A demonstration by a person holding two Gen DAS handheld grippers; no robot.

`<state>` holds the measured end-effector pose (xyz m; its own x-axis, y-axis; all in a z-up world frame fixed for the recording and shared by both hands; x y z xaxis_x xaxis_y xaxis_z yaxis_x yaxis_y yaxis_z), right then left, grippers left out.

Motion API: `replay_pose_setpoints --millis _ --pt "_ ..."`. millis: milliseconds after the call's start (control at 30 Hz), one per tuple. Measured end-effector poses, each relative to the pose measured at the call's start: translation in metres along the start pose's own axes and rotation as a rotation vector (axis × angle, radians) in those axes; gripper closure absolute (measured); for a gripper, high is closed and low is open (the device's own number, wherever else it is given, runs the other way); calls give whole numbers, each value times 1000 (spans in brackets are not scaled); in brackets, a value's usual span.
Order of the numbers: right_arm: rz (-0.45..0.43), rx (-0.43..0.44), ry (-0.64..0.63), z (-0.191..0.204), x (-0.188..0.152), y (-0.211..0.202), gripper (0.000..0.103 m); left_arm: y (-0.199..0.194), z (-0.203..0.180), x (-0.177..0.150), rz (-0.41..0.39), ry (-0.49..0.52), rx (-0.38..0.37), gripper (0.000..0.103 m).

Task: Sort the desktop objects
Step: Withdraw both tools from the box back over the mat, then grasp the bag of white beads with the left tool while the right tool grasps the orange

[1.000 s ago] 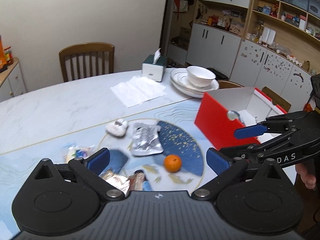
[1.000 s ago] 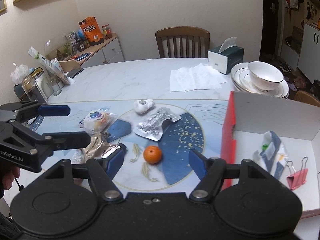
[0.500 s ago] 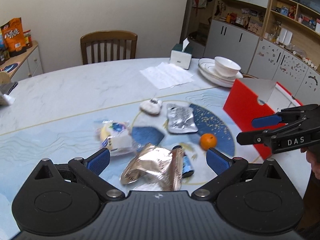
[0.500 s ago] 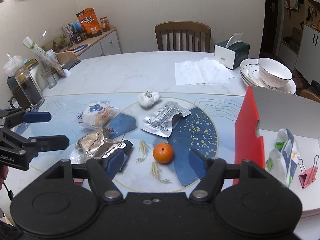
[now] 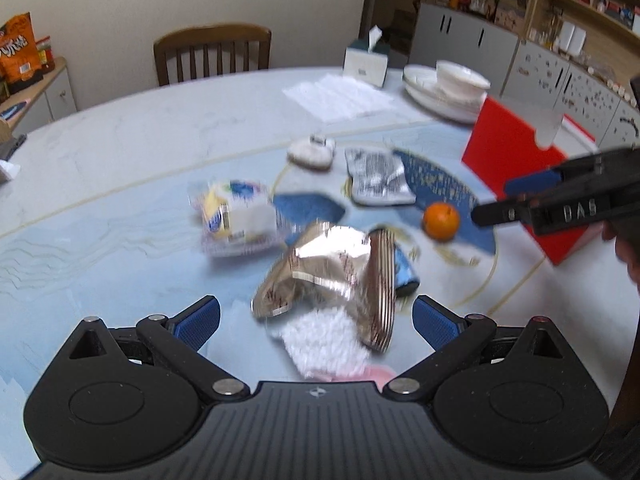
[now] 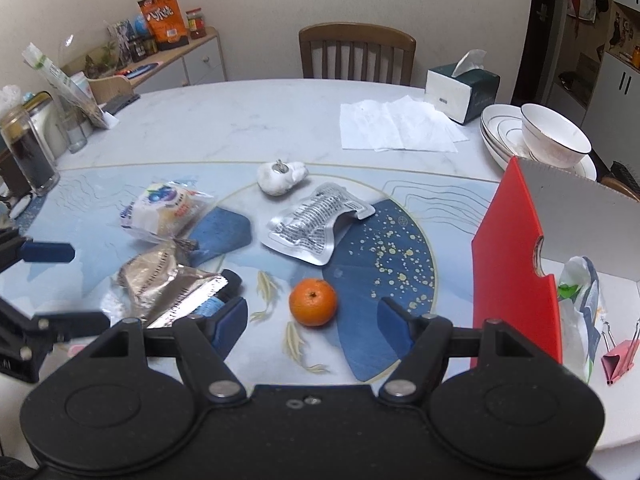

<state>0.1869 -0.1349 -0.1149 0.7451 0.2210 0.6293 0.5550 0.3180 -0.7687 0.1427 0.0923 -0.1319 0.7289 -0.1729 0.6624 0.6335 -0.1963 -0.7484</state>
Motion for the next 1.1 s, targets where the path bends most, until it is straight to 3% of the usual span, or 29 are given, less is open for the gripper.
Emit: replay_pose_setpoints --millis 200,733,833,1100 --pt "27 -7 6 -4 -2 18 32 13 5 -13 48 0 19 0" --pt "48 -33 -37 0 1 51 32 20 10 -20 74 -55 24 1" --pt "53 -31 -37 0 1 54 34 21 10 -21 80 -64 17 5" --pt "65 -25 -24 -1 1 59 35 24 10 -19 95 -86 -10 27"
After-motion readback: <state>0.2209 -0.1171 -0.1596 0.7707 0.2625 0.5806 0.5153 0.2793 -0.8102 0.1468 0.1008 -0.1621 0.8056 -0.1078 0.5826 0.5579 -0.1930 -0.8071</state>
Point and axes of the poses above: each gripper's, at about its wrist camera, not at the fingertips, and y roughly the way its jaws point, z to its left, x to its top, the point moved 3 cm from there along y, roughly the way its jaws point, and after that the axes turned 4 degrees about x, right-handed, at the moved point
